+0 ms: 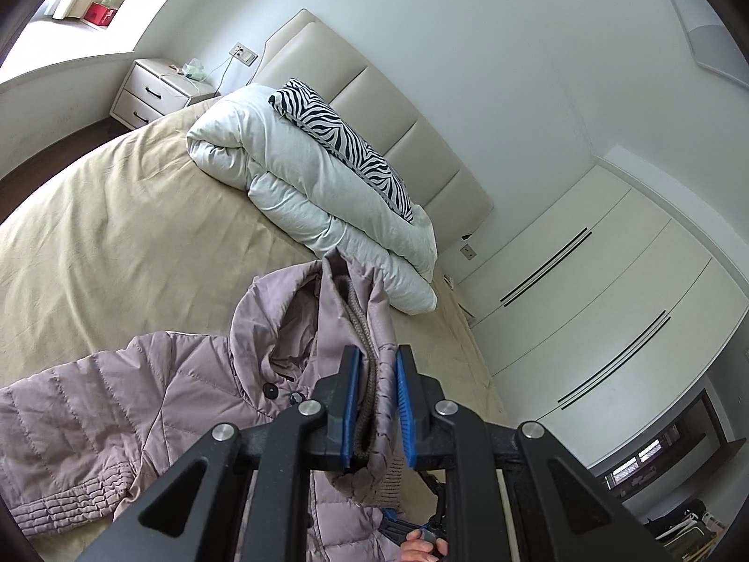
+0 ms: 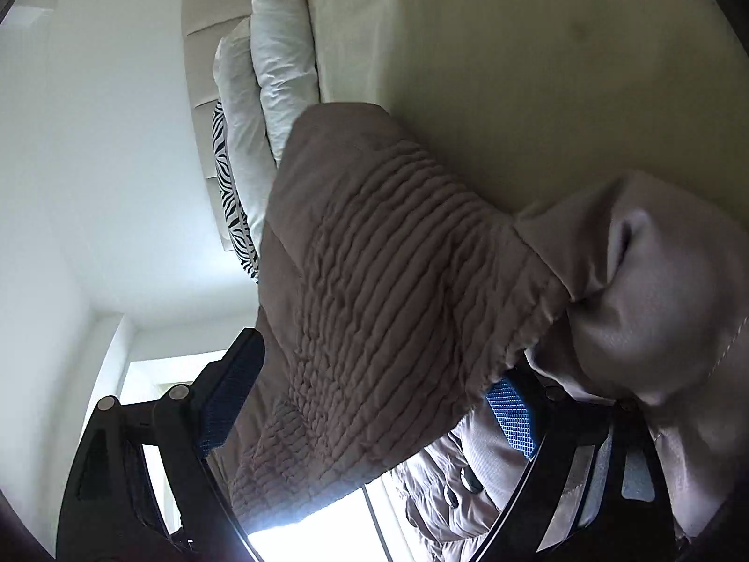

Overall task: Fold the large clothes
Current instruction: 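Grasp the other sleeve with the left tool and fold it across the body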

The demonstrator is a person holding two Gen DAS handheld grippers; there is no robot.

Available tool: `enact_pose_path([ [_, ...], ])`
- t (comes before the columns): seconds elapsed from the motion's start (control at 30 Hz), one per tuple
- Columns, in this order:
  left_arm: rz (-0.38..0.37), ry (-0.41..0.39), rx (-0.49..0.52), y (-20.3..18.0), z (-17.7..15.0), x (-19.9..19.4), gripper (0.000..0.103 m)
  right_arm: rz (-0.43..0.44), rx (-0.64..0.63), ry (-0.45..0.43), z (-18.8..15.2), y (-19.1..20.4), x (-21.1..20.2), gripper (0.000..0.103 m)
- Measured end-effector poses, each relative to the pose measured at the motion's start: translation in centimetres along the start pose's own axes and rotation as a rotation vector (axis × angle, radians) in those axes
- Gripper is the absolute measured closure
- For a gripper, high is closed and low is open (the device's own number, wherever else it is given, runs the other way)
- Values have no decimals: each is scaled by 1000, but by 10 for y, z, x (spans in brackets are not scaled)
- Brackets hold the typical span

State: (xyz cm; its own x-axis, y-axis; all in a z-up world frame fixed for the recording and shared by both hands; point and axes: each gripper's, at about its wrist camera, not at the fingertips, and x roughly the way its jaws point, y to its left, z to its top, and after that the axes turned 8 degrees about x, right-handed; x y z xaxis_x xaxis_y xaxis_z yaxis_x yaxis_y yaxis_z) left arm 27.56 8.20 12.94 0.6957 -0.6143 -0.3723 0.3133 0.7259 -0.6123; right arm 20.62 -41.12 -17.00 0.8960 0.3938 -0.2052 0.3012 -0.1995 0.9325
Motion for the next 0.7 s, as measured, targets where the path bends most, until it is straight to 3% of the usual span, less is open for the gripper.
enact_pose_path([
  [0.13, 22, 26, -8, 15, -11, 13, 97, 36, -58, -68, 15, 20, -22, 13],
  [0.27, 52, 69, -48, 44, -34, 36, 97, 14, -31, -122, 47, 17, -38, 13],
  [0.37, 95, 145, -86, 72, -63, 65, 99, 1, 0, -107, 63, 3, -32, 19],
  [0.47, 140, 218, -98, 93, -96, 90, 100, 7, -60, -103, 69, 4, -33, 22],
  [0.6, 160, 271, -135, 114, -135, 108, 100, 4, -73, -77, 78, -3, -39, 24],
  [0.7, 167, 282, -156, 125, -155, 115, 85, 16, -62, -60, 83, -12, -49, 25],
])
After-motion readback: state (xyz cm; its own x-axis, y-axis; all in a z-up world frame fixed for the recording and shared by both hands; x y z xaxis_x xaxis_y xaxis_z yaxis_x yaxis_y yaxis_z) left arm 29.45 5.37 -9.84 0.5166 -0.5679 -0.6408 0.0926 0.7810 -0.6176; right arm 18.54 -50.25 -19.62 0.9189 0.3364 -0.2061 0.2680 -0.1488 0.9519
